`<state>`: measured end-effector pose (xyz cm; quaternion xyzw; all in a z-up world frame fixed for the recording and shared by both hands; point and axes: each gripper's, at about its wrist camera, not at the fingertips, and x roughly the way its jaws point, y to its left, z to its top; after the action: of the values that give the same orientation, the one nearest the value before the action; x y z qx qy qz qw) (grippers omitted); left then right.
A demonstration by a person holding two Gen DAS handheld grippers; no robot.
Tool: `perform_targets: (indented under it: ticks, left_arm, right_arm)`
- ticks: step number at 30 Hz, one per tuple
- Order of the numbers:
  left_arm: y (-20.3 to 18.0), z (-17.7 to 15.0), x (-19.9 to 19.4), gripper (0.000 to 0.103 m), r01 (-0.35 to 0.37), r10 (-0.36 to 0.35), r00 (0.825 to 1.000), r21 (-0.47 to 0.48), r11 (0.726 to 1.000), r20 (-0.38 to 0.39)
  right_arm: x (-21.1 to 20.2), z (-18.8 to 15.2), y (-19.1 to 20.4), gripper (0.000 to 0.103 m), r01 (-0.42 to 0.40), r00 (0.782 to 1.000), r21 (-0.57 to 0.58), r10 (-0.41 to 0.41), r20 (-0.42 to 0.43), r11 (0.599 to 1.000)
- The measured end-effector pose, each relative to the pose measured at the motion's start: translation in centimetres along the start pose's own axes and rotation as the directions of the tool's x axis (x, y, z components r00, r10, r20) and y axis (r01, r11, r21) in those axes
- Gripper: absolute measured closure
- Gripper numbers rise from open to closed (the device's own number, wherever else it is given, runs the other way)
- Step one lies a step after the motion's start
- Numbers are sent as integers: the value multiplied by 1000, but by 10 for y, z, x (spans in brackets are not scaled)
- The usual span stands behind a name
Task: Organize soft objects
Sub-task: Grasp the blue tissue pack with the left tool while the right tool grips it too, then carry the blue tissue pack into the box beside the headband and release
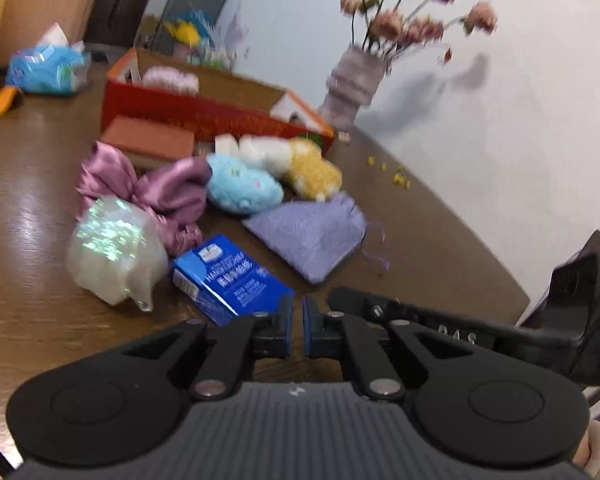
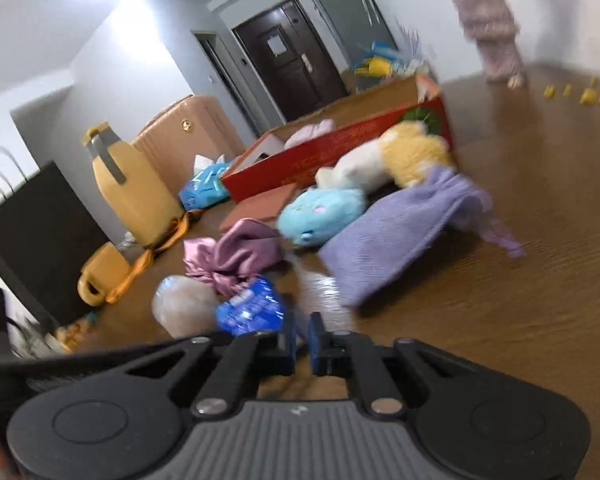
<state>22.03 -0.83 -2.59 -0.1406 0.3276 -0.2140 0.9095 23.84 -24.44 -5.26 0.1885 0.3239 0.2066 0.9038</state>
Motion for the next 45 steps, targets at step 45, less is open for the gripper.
perform_targets:
  ticks: [45]
  left_arm:
    - [40,6,37,84,-22,6,996,-176,984,-90]
  right_arm:
    - [27,-1,-1,85,19,1000,26,-19,-23,999]
